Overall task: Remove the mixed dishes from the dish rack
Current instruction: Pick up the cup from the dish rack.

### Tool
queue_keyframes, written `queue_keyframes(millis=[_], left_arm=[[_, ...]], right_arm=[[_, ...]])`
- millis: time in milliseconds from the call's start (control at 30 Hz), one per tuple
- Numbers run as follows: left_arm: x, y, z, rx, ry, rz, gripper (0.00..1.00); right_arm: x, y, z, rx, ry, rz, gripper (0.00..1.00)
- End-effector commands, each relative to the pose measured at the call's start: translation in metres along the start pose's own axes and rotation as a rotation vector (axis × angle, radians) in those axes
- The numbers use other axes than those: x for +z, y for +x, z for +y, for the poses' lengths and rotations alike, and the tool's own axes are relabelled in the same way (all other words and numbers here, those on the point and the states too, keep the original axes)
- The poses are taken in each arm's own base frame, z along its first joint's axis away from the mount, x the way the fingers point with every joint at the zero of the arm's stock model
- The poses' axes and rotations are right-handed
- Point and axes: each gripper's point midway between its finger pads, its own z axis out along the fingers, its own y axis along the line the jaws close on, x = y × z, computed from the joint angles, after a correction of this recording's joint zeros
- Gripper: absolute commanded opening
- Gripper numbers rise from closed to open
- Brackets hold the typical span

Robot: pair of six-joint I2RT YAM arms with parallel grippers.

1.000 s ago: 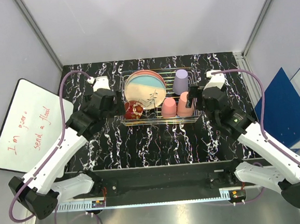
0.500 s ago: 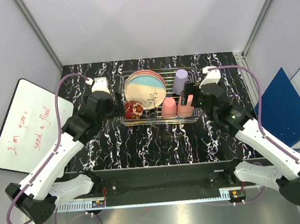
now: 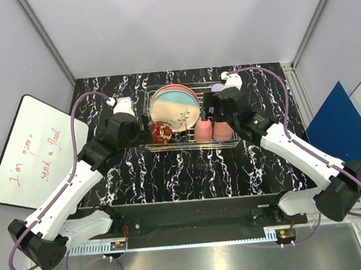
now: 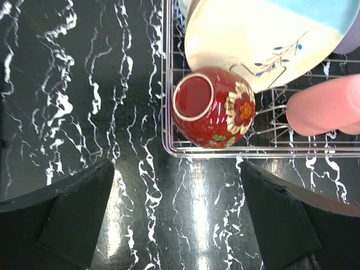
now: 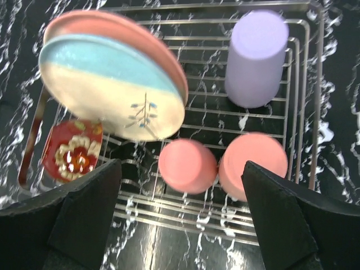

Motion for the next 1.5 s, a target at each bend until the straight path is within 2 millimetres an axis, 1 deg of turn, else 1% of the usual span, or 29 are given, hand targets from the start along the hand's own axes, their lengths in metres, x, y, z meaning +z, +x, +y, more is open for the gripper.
queue_keyframes(millis=[0, 33, 67, 100, 300, 433, 500, 600, 633, 767, 933, 1100, 1333, 1467], left_arm=[[-0.006, -0.004, -0.008, -0.038, 0.057, -0.03, 0.99], [-0.007, -0.004, -0.009, -0.045, 0.06, -0.032, 0.99], [-0.006, -0.002, -0.009, -0.047, 0.061, -0.028, 0.99], [-0.005, 0.001, -0.009, -0.047, 0.06, -0.023, 0.99], [-0.002, 0.005, -0.008, -0.046, 0.053, -0.011, 0.99], [-0.004, 0.005, -0.007, -0.044, 0.058, -0.014, 0.99], [-0.005, 0.006, -0.006, -0.047, 0.056, -0.018, 0.99], [-0.005, 0.009, -0.005, -0.045, 0.053, -0.01, 0.99], [-0.004, 0.01, -0.005, -0.048, 0.051, -0.006, 0.99], [-0.001, 0.014, -0.006, -0.05, 0.053, 0.01, 0.99], [0.003, 0.017, -0.008, -0.049, 0.05, 0.024, 0.99], [0.004, 0.018, -0.01, -0.054, 0.053, 0.034, 0.99], [0.005, 0.022, -0.007, -0.056, 0.046, 0.038, 0.99], [0.007, 0.025, -0.008, -0.057, 0.046, 0.048, 0.99]], right_arm=[[-0.001, -0.037, -0.014, -0.026, 0.144, -0.079, 0.99], [0.003, -0.034, -0.018, -0.045, 0.176, -0.063, 1.0], [0.002, -0.038, -0.02, -0.052, 0.195, -0.064, 1.0], [0.002, -0.034, -0.026, -0.057, 0.23, -0.049, 1.0], [0.008, -0.016, -0.038, -0.039, 0.293, -0.018, 1.0], [0.019, 0.0, -0.05, -0.041, 0.342, 0.022, 1.0], [0.025, 0.004, -0.057, -0.024, 0.357, 0.037, 1.0], [0.032, 0.016, -0.065, -0.011, 0.374, 0.068, 1.0], [0.035, 0.022, -0.072, -0.006, 0.388, 0.082, 1.0], [0.038, 0.031, -0.084, 0.019, 0.4, 0.092, 1.0], [0.044, 0.041, -0.086, 0.023, 0.383, 0.118, 1.0], [0.05, 0.045, -0.081, 0.029, 0.352, 0.124, 1.0], [0.054, 0.048, -0.076, 0.036, 0.327, 0.132, 1.0], [0.061, 0.058, -0.074, 0.025, 0.313, 0.164, 1.0]])
